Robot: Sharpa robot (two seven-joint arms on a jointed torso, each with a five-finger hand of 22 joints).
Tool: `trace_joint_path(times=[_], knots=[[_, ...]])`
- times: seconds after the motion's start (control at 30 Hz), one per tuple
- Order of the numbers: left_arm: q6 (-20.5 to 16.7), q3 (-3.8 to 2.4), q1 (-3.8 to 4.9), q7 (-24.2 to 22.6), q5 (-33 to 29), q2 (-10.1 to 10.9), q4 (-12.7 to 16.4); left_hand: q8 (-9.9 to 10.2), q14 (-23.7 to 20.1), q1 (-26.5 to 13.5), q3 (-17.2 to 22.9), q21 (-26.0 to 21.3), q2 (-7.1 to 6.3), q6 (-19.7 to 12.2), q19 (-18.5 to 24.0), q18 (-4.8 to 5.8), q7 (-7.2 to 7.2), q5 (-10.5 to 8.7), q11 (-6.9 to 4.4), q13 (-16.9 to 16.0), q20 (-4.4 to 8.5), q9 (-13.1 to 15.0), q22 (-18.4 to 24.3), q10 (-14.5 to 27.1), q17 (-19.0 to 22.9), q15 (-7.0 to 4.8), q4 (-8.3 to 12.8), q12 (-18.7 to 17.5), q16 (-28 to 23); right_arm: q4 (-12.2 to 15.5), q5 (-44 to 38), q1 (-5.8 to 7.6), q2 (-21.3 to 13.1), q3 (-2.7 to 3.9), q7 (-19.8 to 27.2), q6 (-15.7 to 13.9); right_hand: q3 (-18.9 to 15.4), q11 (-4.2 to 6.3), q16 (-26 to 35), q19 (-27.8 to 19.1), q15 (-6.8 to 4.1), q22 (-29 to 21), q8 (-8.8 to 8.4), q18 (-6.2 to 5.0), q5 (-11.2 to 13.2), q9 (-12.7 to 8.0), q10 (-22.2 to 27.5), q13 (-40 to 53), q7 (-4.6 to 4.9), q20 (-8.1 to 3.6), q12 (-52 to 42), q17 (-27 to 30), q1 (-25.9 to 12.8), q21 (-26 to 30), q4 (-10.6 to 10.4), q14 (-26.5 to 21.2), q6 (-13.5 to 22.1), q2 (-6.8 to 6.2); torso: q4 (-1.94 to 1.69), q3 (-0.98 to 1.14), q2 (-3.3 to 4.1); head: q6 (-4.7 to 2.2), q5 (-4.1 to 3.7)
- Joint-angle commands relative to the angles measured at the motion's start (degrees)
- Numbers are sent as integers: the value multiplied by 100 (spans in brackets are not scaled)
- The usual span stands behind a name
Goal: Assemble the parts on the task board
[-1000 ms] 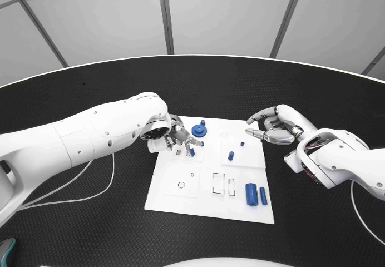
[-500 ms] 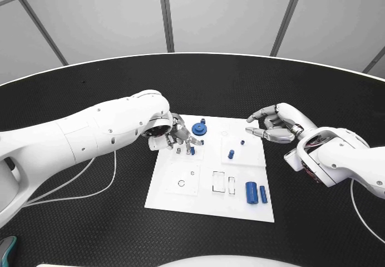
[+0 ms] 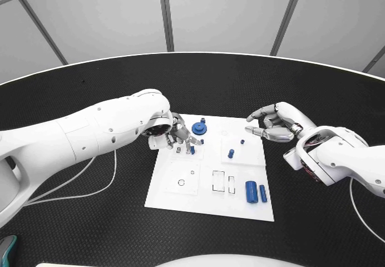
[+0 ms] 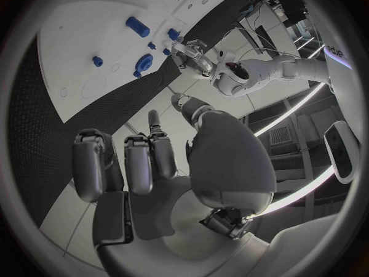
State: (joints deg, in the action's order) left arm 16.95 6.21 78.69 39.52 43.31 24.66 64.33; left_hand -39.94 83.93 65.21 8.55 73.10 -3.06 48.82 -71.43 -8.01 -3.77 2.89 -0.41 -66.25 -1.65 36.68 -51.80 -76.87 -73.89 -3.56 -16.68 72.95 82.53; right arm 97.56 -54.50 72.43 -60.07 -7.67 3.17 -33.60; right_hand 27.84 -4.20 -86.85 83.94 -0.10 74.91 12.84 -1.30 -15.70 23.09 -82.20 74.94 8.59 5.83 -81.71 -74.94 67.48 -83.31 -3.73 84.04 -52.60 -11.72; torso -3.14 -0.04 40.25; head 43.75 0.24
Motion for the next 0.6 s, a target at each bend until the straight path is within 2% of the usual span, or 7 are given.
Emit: trace_joint_path(times=[0.03, 0.27, 0.6], knots=[[11, 0, -1, 1, 0, -17, -15, -18, 220, 44, 8, 24, -10, -21, -29, 73, 2, -1, -2, -5, -7, 5, -5, 17, 1, -40, 16, -22, 14, -5, 0, 0, 12, 0, -2, 5, 3, 43, 5, 224, -48, 739, 32, -83, -11, -4, -9, 652, 8, -53, 25, -783, -19, 23, -23, 415, 44, 7, -7, 0, 2, 1, -3], [125, 3, -4, 16, 93, -65, -95, -25, 220, 143, 47, 32, 6, -29, -21, 73, 2, -1, -3, -1, -9, 29, -10, 20, -1, -40, 29, -19, 15, -13, 0, 0, 21, 0, -10, 11, 8, 44, 3, 228, -49, 745, 35, -81, -20, -4, -14, 655, 7, -54, 21, -787, -11, 18, -23, 417, 46, 15, 5, 4, 3, 16, 13], [267, 9, -8, 39, 217, -85, -145, -24, 219, 158, 54, 33, 7, -33, -19, 72, 1, 0, -2, 15, -9, 32, -9, 30, 3, -40, 30, -30, 12, -15, 0, -1, 28, 0, -10, 16, 15, 45, 5, 227, -50, 740, 39, -83, -46, -5, -13, 653, 7, -56, 23, -786, 1, 23, -22, 417, 50, 22, -3, 0, 1, 38, 7]])
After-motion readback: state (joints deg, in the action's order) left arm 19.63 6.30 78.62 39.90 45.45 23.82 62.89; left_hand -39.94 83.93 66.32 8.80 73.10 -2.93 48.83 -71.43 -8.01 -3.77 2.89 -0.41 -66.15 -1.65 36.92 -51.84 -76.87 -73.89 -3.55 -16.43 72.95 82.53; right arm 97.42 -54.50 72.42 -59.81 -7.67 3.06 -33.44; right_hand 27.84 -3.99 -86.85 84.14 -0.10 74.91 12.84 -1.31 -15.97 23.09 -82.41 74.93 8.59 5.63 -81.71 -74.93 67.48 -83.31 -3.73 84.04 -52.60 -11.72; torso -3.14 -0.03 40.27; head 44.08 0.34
